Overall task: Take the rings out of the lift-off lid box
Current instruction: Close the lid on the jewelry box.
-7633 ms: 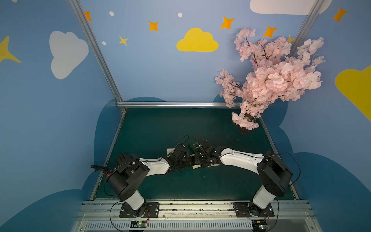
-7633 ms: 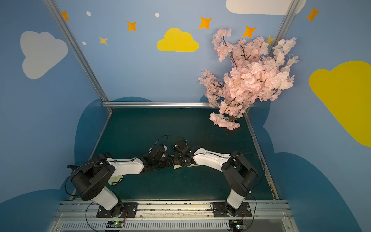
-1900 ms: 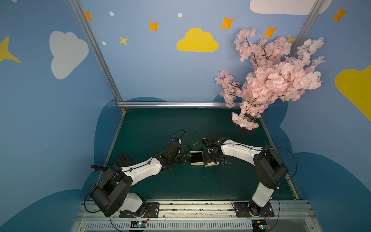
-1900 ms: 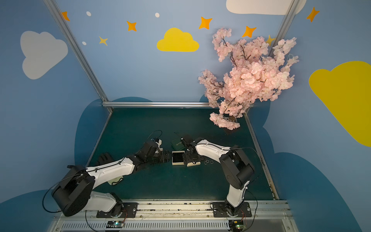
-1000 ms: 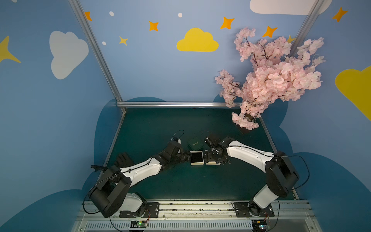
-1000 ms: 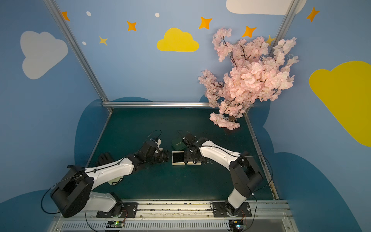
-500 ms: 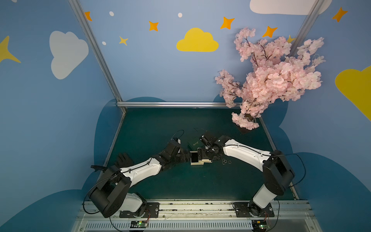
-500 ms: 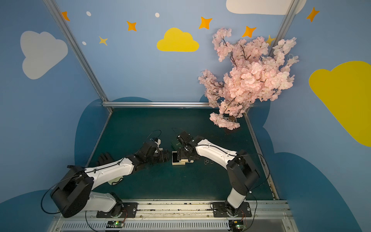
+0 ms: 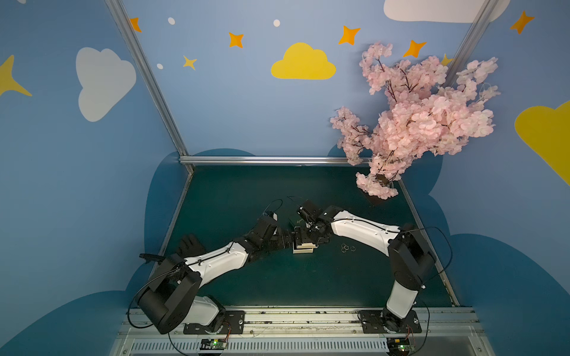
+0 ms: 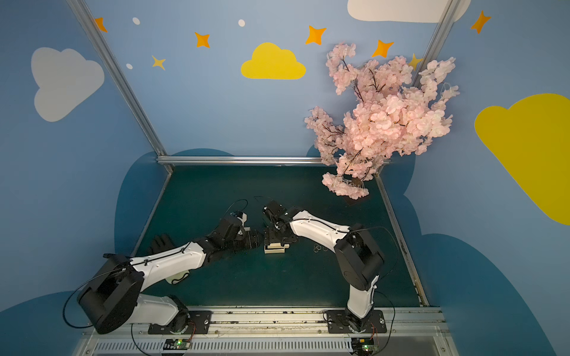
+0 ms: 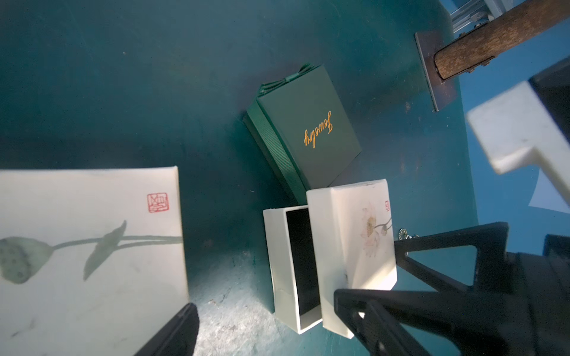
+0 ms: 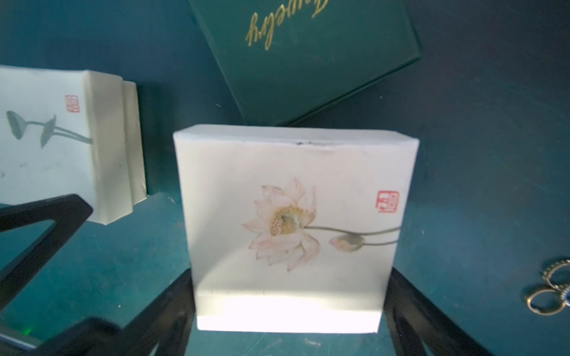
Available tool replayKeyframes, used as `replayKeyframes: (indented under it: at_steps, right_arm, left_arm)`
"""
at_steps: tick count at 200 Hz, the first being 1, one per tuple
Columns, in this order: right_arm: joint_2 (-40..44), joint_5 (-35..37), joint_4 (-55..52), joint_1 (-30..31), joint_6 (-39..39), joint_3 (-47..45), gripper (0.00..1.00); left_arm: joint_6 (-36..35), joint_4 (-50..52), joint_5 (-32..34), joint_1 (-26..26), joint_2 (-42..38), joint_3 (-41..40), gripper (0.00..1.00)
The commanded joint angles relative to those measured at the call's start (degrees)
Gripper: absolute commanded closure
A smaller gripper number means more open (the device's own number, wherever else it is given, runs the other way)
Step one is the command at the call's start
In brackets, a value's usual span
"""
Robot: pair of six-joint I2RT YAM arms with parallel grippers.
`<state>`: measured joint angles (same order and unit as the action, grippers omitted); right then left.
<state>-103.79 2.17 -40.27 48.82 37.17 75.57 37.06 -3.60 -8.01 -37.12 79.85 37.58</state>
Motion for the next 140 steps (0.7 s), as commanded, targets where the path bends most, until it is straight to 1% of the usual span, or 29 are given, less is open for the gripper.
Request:
replayKeyframes:
  at_steps: [1, 140]
  right_arm:
    - [-1.2, -0.2, -1.5, 0.6, -0.4, 1.9, 0.09]
    - [-4.1, -0.1, -4.2, 3.0, 1.2, 4.8, 0.08]
  left_arm:
    - [0.2, 0.2, 1.0, 0.3, -0.8, -0.6, 0.15]
    - [0.6, 0.1, 1.1, 0.3, -1.0, -0.9, 0.15]
